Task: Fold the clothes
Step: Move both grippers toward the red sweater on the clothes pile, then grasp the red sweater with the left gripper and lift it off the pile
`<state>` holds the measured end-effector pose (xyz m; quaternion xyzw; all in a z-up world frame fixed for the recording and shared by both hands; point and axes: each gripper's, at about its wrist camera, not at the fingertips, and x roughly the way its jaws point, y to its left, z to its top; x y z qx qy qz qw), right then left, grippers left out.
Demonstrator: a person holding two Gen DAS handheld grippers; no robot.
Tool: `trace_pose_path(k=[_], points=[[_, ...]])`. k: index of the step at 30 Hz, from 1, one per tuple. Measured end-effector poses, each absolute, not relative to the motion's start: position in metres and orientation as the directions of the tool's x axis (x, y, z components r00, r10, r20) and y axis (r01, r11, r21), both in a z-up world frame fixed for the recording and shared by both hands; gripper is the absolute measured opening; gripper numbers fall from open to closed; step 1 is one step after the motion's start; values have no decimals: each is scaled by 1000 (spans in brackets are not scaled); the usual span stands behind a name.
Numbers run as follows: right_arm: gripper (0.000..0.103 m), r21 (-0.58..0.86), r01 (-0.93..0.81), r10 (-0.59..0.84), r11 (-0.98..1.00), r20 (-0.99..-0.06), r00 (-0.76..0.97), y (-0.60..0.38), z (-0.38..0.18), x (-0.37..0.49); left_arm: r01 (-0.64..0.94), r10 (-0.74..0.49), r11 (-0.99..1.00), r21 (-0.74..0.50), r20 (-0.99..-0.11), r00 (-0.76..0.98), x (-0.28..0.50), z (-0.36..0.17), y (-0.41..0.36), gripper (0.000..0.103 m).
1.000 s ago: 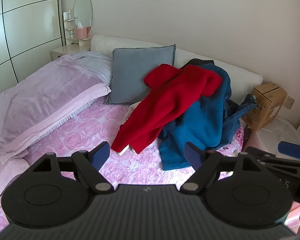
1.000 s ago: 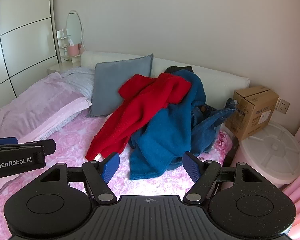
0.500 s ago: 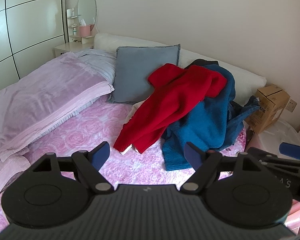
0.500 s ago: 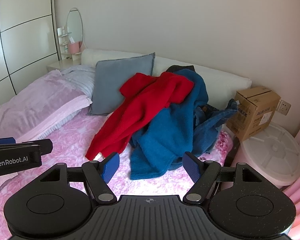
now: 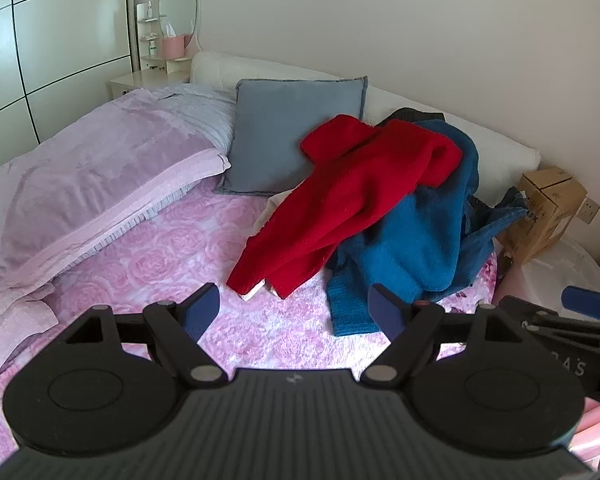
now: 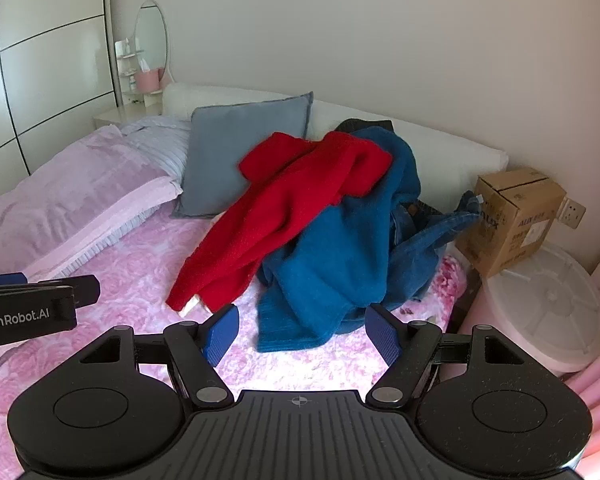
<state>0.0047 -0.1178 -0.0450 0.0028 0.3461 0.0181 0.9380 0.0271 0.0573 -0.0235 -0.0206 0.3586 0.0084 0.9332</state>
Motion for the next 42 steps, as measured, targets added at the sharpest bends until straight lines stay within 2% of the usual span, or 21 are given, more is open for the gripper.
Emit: trace_pose_path(k=[13,32,42], points=[[73,39,-40,56,998,-680,731,-140,-63,51,-50,36,999,0,-702,711,75,-39,39,79],[73,66,-88,107,994,-749,653,-193,-100,196,-111,95,993,31,-765,637,214,-77,0,79],[73,93,-74,119,993,-769,628,-222,-119,277,-82,35,996,-18,-800,599,290,-111,-5,78]])
